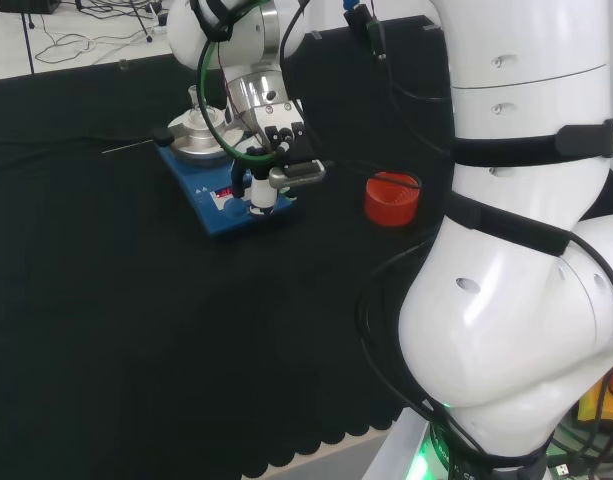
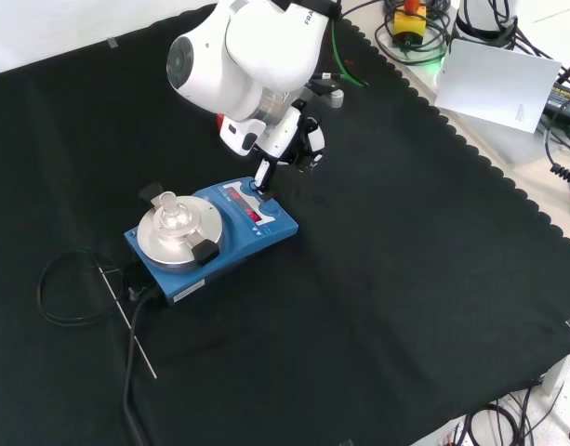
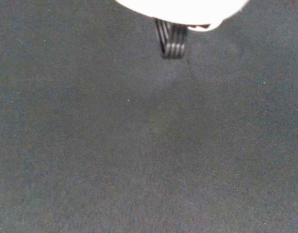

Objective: Turn on the heater.

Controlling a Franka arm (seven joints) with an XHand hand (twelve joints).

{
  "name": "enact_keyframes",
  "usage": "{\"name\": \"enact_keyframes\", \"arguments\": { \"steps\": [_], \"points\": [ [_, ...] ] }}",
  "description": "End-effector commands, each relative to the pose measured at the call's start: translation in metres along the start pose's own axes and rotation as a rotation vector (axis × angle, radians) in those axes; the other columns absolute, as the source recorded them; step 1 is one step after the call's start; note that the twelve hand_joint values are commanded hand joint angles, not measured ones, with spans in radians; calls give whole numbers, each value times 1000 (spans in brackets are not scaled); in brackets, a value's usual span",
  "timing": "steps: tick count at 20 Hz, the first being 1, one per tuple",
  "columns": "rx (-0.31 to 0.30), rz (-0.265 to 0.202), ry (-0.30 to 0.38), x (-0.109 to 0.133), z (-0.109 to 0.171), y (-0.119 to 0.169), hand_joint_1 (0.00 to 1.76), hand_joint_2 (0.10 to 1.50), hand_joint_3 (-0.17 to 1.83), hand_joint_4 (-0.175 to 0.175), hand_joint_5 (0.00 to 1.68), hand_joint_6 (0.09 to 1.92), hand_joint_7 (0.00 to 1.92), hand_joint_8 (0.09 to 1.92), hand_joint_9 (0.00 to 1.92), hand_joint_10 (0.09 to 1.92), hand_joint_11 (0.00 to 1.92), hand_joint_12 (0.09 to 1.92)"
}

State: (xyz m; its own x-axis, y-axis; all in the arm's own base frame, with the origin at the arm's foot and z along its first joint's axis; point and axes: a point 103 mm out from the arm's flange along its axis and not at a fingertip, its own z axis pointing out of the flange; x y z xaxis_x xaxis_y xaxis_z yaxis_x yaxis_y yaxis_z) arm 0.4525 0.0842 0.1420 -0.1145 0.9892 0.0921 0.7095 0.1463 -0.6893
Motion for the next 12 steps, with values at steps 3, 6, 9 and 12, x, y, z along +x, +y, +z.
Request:
{"name": "enact_keyframes", "arguments": {
  "steps": [3, 6, 9, 12],
  "points": [
    [-11, -5, -4, 0, 1, 3, 1419, 670, 1060, -107, 209, 724, 1714, 1466, 1757, 1385, 1362, 1272],
    [-13, -1, -9, 1, 0, 4, 1420, 671, 1059, -107, 210, 720, 1714, 1466, 1755, 1385, 1361, 1272],
    [-17, -3, -7, 1, 1, 5, 1419, 671, 1059, -106, 211, 716, 1714, 1466, 1756, 1386, 1361, 1273],
    [-19, -1, 12, 3, 0, 6, 1419, 672, 1059, -106, 212, 714, 1714, 1465, 1755, 1386, 1361, 1273]
  ]
}}
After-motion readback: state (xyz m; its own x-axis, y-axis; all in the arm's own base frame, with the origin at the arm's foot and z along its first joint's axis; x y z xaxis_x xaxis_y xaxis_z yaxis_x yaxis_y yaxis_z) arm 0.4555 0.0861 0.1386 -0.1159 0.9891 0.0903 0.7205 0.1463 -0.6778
